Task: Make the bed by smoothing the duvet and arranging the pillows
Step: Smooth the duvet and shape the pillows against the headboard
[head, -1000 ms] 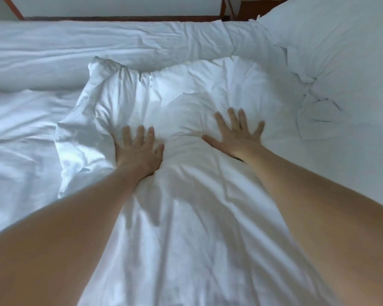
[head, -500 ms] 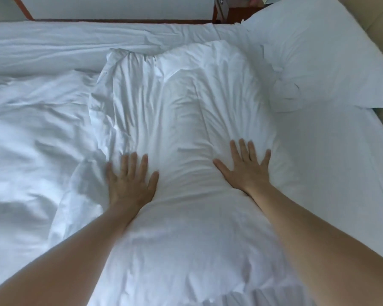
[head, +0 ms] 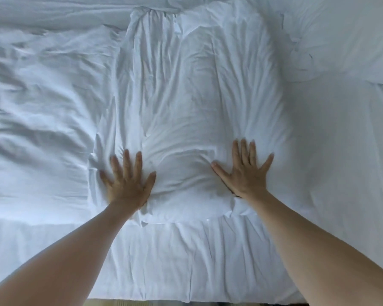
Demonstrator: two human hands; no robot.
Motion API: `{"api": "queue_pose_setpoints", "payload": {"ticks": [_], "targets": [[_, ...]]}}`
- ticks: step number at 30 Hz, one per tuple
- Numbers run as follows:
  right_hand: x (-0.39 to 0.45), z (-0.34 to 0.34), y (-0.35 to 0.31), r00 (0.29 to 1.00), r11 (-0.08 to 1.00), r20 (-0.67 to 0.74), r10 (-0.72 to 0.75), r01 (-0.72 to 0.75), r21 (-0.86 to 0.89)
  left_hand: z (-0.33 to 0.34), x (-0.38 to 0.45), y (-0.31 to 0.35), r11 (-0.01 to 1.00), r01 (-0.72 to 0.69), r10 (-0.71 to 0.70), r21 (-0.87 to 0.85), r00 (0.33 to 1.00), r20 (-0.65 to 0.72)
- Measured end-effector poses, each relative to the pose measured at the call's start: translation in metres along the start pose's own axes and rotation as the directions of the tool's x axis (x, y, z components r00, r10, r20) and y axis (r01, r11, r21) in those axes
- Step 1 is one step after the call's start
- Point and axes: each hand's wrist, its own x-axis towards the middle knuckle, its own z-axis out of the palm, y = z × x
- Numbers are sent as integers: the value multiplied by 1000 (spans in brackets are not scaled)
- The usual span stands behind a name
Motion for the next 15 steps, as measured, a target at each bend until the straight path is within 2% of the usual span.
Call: {"api": "queue_pose_setpoints", "payload": {"ticks": [7,12,15], "targets": [[-21,-12,-7,983,998,177,-40,30,59,-11,-44,-4,1000,-19,19,-4,987,159],[-35,-4,-41,975,995,215,-54,36,88,-9,-54,-11,999,-37,30,37,987,157],[-40,2,-67,973,996,223,-64,47,78,-12,-50,-22,993,-102,93,61,986,138]]}}
